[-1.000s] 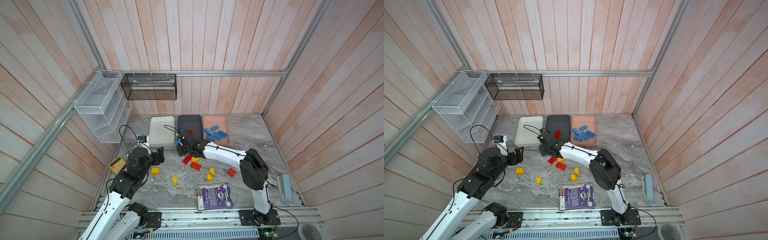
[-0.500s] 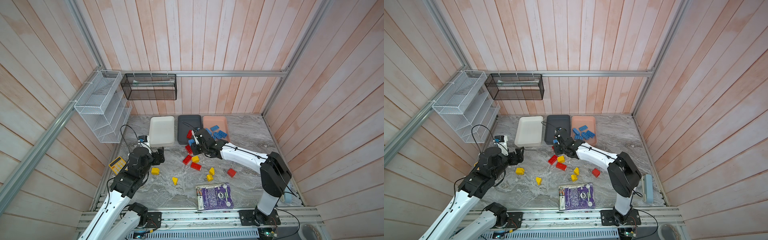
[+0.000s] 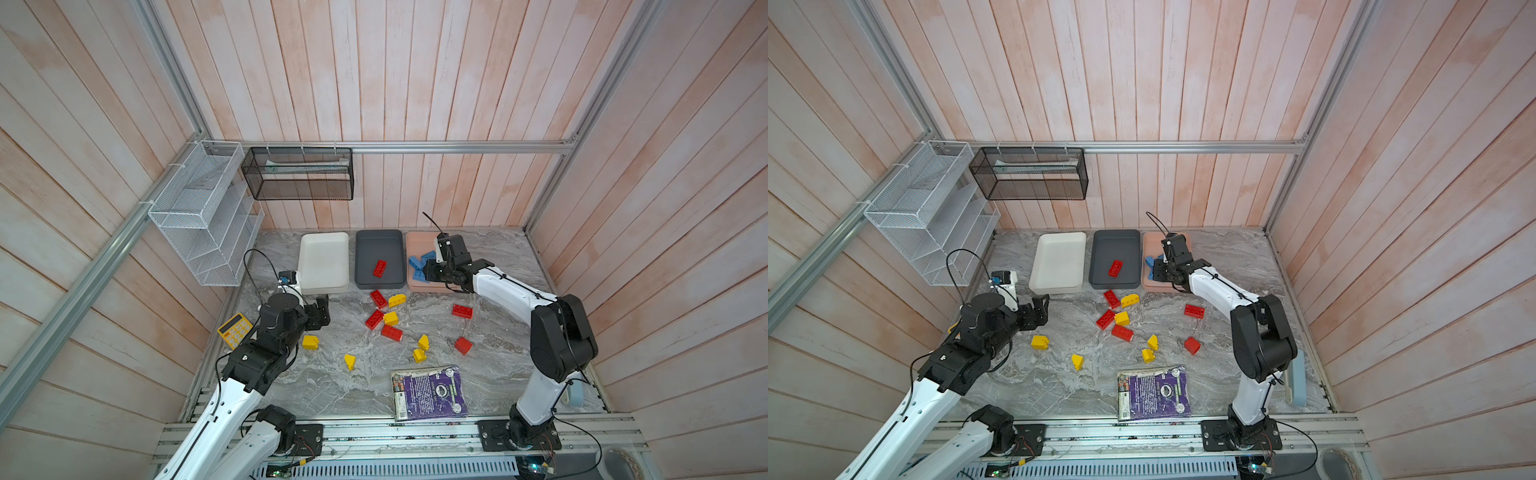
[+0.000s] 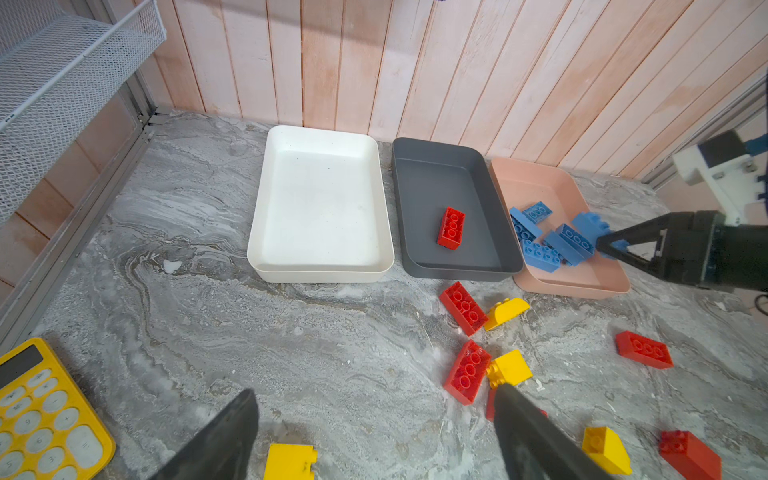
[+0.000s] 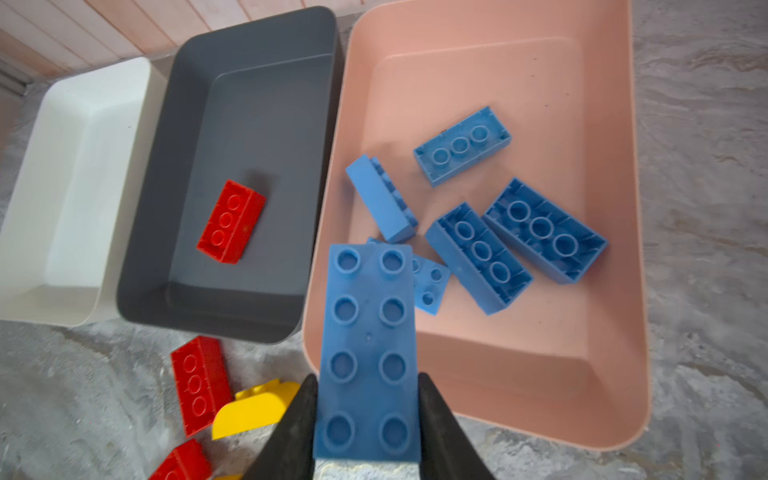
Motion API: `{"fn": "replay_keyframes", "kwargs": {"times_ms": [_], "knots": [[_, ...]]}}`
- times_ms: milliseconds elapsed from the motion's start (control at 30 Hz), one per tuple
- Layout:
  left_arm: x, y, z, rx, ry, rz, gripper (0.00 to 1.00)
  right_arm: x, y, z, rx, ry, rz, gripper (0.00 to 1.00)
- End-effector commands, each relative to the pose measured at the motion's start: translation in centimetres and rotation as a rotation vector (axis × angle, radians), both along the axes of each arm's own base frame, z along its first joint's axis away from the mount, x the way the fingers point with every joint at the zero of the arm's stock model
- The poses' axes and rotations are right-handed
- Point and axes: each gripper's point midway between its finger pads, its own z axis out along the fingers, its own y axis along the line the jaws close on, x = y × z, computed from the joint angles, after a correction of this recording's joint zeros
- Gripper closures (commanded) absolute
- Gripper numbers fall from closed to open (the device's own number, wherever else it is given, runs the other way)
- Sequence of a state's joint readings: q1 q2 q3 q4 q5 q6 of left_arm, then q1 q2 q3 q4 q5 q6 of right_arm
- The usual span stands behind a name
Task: Sort the legos into containers by color
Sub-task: 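Carry the small blue brick into the pink tray and release it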
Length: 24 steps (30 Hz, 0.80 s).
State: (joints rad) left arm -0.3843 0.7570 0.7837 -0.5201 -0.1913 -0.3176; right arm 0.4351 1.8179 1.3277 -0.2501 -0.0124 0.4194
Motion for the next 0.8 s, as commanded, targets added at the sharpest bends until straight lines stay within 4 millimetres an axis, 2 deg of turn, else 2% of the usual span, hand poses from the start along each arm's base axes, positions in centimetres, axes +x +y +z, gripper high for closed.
{"fn": "replay_keyframes", "kwargs": {"times_ms": [0,33,200,300,567,700,733,767], "knots": [[0.1,0.0,-0.7,0.017,0.017,-0.01,0.1,1.3,0.4,-0.6,0.02,0.008,-0.001,0.59],[0.1,0.0,-0.8,0.017,0.019,-0.011,0.1,2.1,-1.0,-1.0,0.019,0.016,-0.031,0.58],[0.1,-0.7,-1.4,0.011,0.04,-0.045,0.1,3.0,-1.9,-2.0,0.02,0.031,-0.059,0.51],[0.3,-1.0,-1.7,0.014,0.055,-0.054,0.1,3.1,-2.1,-2.0,0.021,0.029,-0.064,0.46],[0.3,-2.4,-2.3,-0.003,0.083,-0.131,0.1,2.6,-2.2,0.1,0.045,-0.013,-0.056,0.38],[0.4,-4.3,-3.7,-0.023,0.154,-0.226,0.11,1.2,-2.0,2.4,0.083,-0.068,-0.025,0.36],[0.4,-5.0,-4.1,-0.031,0.179,-0.253,0.11,0.9,-1.9,3.7,0.098,-0.102,-0.014,0.35],[0.4,-5.6,-4.4,-0.039,0.202,-0.285,0.11,-0.3,-2.1,3.2,0.097,-0.096,-0.006,0.35]]}}
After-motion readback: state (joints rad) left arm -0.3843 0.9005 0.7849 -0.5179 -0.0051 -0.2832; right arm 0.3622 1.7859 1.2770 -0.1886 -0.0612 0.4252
